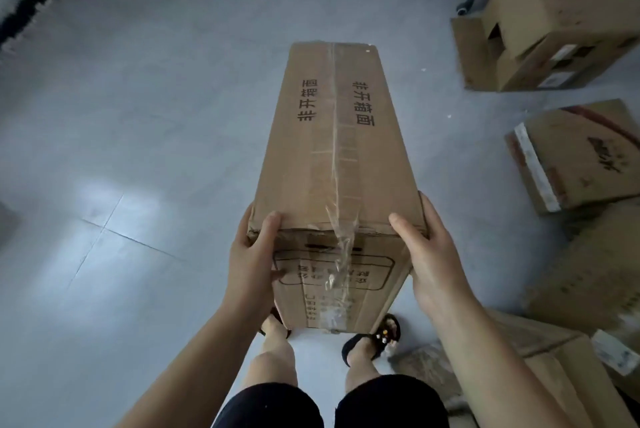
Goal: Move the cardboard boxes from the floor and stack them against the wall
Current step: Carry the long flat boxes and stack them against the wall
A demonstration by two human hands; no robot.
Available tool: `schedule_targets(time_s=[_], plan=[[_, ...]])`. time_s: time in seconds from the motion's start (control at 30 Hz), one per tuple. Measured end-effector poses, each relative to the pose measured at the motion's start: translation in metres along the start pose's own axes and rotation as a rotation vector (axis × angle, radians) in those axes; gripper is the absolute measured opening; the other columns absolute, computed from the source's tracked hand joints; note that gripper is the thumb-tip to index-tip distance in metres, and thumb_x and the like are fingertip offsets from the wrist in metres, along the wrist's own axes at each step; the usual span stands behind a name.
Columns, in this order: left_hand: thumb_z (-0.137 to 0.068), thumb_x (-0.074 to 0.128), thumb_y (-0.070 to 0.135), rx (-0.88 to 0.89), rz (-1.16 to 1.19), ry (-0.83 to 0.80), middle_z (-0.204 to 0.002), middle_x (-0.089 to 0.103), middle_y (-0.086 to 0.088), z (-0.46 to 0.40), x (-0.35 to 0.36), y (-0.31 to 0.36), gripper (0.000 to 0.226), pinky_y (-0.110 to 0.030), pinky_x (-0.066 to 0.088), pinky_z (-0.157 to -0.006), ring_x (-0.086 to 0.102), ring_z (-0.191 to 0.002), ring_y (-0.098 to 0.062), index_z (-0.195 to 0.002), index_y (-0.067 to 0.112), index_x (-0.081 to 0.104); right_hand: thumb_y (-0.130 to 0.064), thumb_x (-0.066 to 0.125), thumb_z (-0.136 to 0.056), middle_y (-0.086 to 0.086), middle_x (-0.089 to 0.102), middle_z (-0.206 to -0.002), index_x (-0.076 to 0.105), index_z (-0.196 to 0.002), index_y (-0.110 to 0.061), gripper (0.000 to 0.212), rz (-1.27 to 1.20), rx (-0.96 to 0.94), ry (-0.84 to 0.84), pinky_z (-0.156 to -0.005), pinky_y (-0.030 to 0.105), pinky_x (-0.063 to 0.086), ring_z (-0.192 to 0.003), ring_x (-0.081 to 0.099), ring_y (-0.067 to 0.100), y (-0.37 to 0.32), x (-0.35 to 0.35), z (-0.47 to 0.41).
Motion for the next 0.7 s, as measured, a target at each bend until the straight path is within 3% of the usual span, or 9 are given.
schedule_targets(time_s=[0.13,0.27,0.43,0.6,0.7], plan=[[-0.091,0.057,0.028,0.069,0.096,0.092,-0.086,0.068,0.009,-0.021,-0.100,0.044,0.030,-0.039,0.051,-0.066,0.066,-0.075,-0.009,-0.120,0.031,0.057,-0.012,0.061,-0.089,-0.010,0.067,-0.117,0.050,-0.134,-0.028,0.049,0.067,-0.029,-0.116,-0.094,0.028,0.046,-0.106,0.063,0.006,-0.012,0.119,-0.001],[-0.092,0.057,0.025,0.125,0.208,0.162,-0.075,0.069,0.016,-0.044,-0.202,0.091,0.026,-0.033,0.051,-0.059,0.066,-0.067,-0.002,-0.117,0.032,0.057,-0.009,0.060,-0.089,-0.010,0.069,-0.111,0.055,-0.128,-0.028,0.044,0.130,-0.093,-0.238,-0.090,0.027,0.047,-0.103,0.064,0.008,-0.027,0.249,0.005],[-0.093,0.055,0.023,0.185,0.318,0.278,-0.078,0.069,0.015,-0.061,-0.315,0.136,0.025,-0.029,0.048,-0.051,0.066,-0.066,-0.002,-0.114,0.036,0.057,-0.008,0.058,-0.090,-0.007,0.069,-0.113,0.055,-0.127,-0.028,0.043,0.185,-0.125,-0.397,-0.097,0.035,0.047,-0.106,0.064,0.013,-0.035,0.390,0.018],[-0.094,0.053,0.024,0.249,0.397,0.383,-0.076,0.069,0.019,-0.075,-0.402,0.171,0.022,-0.027,0.047,-0.053,0.065,-0.066,0.003,-0.106,0.041,0.057,-0.011,0.059,-0.090,-0.007,0.068,-0.114,0.054,-0.129,-0.029,0.043,0.251,-0.147,-0.539,-0.100,0.037,0.047,-0.107,0.063,0.012,-0.036,0.506,0.024],[-0.094,0.053,0.024,0.291,0.433,0.448,-0.081,0.070,0.019,-0.085,-0.444,0.188,0.024,-0.024,0.047,-0.053,0.065,-0.069,0.002,-0.112,0.040,0.056,-0.011,0.059,-0.091,-0.005,0.068,-0.114,0.056,-0.126,-0.031,0.041,0.276,-0.150,-0.623,-0.101,0.042,0.046,-0.108,0.063,0.016,-0.035,0.566,0.023]])
Point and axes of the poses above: each hand's wrist, its own z-axis away from the middle knuckle, its own x-axis out of the palm, y = z × x, the point moved 10 cm from there along -z, towards the middle knuckle
